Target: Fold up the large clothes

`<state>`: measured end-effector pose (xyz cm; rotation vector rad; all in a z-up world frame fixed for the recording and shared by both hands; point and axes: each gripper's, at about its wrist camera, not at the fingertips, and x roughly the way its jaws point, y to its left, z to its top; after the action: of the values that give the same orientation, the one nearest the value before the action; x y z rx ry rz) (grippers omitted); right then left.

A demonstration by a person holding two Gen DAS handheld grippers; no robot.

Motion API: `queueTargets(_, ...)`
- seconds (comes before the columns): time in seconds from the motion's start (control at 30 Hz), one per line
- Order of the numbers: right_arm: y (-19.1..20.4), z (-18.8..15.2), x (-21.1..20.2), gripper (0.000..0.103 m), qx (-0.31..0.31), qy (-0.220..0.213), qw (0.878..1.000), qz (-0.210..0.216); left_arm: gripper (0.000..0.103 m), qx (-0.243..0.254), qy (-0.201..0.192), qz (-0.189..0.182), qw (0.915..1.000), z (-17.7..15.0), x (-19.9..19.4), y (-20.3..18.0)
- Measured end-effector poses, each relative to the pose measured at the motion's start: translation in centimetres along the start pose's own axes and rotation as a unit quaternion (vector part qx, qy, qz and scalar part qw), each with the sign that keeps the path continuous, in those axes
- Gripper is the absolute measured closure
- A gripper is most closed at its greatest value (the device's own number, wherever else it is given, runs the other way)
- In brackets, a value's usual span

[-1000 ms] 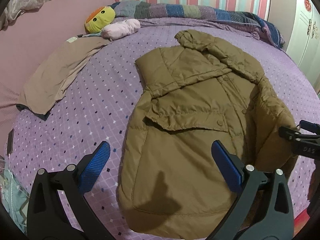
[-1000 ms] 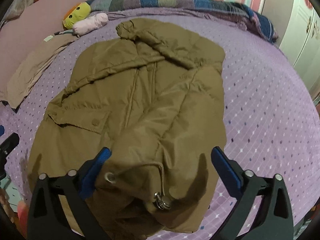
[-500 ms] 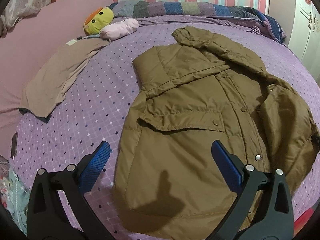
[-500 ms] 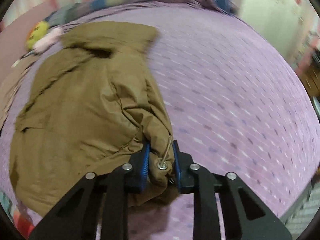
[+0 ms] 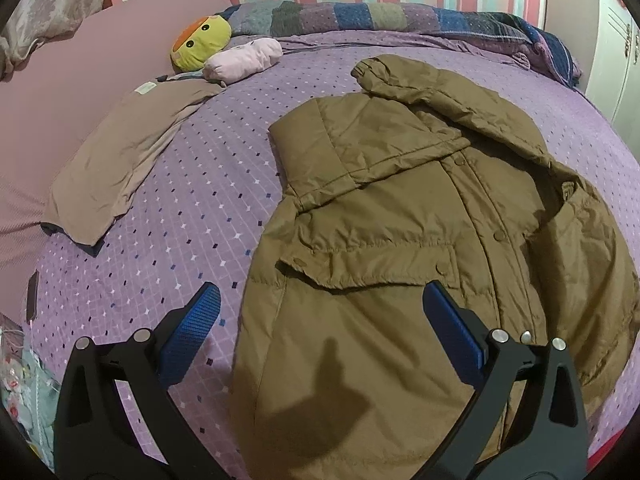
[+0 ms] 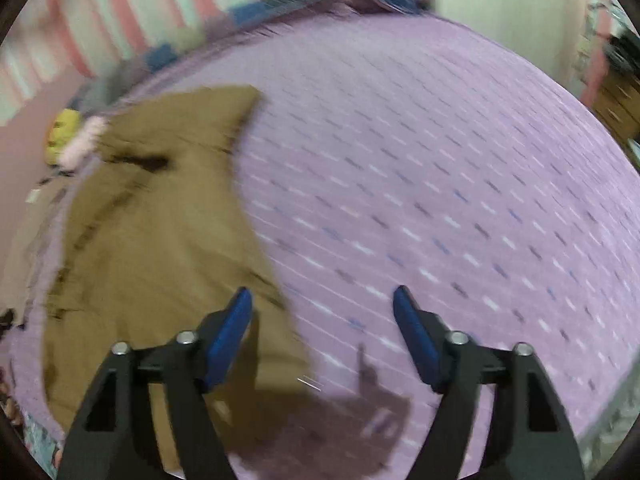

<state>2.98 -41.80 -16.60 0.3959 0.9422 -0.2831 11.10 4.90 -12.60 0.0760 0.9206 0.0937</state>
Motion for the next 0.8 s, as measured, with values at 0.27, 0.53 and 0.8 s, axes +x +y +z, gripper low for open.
queueTargets(0.27, 4.7, 3.2, 7.3, 0.022, -0.082, 0.048, 0.992, 0.078, 0.003, -0.001, -0.001, 0.006, 1.0, -0.1, 0.8, 0.5)
queueTargets(0.53, 4.4, 1.7, 8.6, 0.085, -0.107, 0.075, 0.986, 0.102, 0.003, -0.012, 0.014, 0.028, 0.9994, -0.1, 5.8, 1.6)
queueTargets(0.8, 3.3, -3.4, 6.4, 0.097, -0.102, 0.051, 0.991, -0.074, 0.003, -0.01, 0.042, 0.05, 0.9978, -0.7, 9.3, 1.1)
